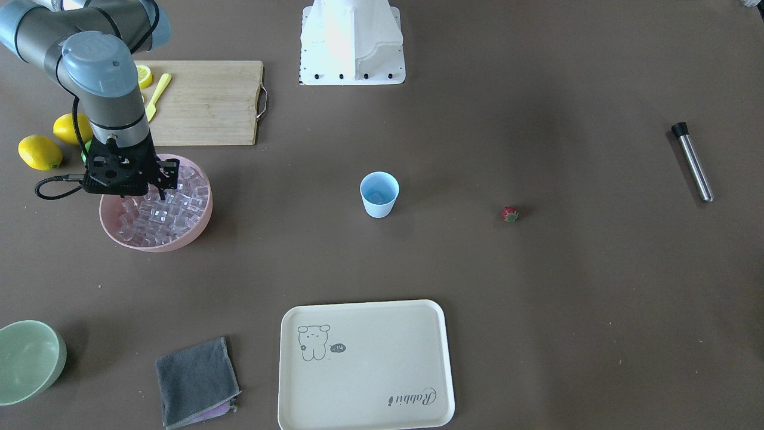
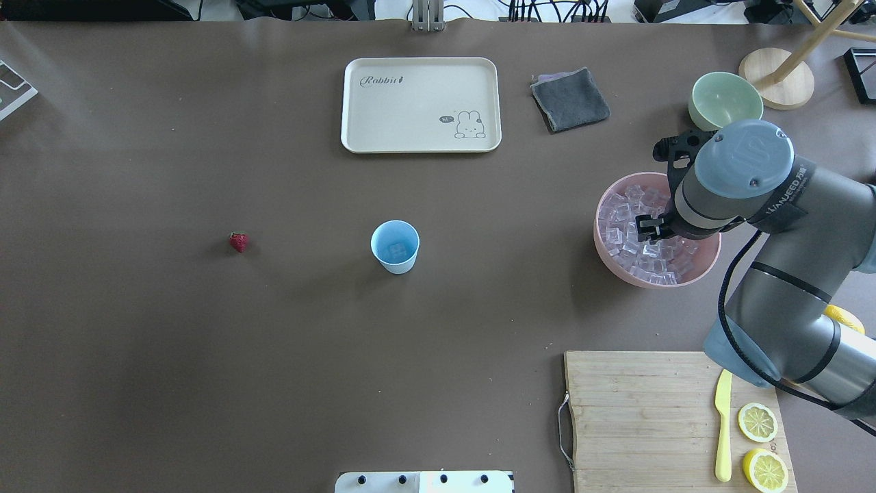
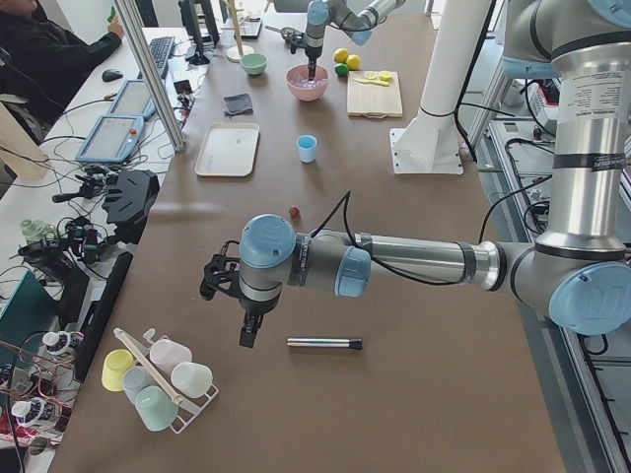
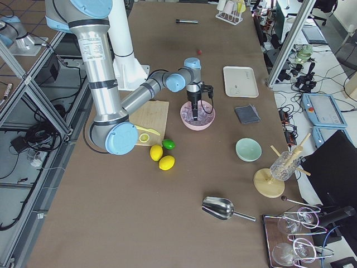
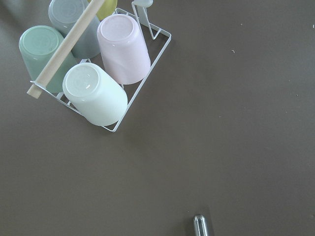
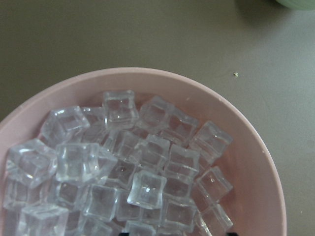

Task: Mash ice and strawberries in cup
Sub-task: 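Grasp a third ice cube in the pink bowl with the right gripper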

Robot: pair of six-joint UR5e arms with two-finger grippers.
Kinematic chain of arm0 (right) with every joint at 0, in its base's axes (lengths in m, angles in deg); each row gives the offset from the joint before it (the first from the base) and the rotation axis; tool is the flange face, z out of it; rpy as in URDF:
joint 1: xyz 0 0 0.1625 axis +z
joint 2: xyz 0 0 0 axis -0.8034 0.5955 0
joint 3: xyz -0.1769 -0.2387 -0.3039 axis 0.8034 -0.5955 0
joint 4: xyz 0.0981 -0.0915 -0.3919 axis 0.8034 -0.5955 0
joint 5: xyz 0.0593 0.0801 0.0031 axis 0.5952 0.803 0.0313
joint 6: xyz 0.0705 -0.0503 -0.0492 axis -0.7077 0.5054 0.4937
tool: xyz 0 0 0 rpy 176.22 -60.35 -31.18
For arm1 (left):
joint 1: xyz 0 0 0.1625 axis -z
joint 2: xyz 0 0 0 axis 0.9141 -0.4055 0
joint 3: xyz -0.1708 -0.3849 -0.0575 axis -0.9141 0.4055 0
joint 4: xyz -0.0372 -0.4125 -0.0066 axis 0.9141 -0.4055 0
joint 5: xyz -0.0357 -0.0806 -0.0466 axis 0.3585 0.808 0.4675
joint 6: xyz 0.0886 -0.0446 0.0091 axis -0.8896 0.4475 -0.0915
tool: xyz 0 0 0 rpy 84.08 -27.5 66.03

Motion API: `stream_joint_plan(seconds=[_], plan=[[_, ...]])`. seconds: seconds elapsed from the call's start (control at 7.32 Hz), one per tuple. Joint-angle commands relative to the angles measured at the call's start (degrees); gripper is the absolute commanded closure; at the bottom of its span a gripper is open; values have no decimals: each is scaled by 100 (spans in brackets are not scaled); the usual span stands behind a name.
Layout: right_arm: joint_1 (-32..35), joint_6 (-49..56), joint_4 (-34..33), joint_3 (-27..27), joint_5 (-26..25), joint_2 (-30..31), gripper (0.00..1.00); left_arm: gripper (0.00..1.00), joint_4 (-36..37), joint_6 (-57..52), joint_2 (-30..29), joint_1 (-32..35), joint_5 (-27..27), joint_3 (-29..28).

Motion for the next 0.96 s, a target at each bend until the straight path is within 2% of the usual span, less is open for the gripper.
stream_joint_plan(seconds=[0.0, 0.14, 0.27, 0.55, 0.82], plan=[[-182, 7, 0, -47, -9, -75, 28, 1, 0, 0, -9, 0, 0, 1], [-218, 16, 0, -73, -9, -66, 29, 1, 0, 0, -26, 0, 0, -25], [-227, 25, 0, -117, -17, -58, 36, 1, 0, 0, -26, 0, 0, -25], [-218, 297, 0, -179, -17, -66, 42, 1, 0, 0, -35, 0, 0, -8], [-227, 298, 0, -223, -17, -75, 65, 1, 0, 0, -35, 0, 0, -25]])
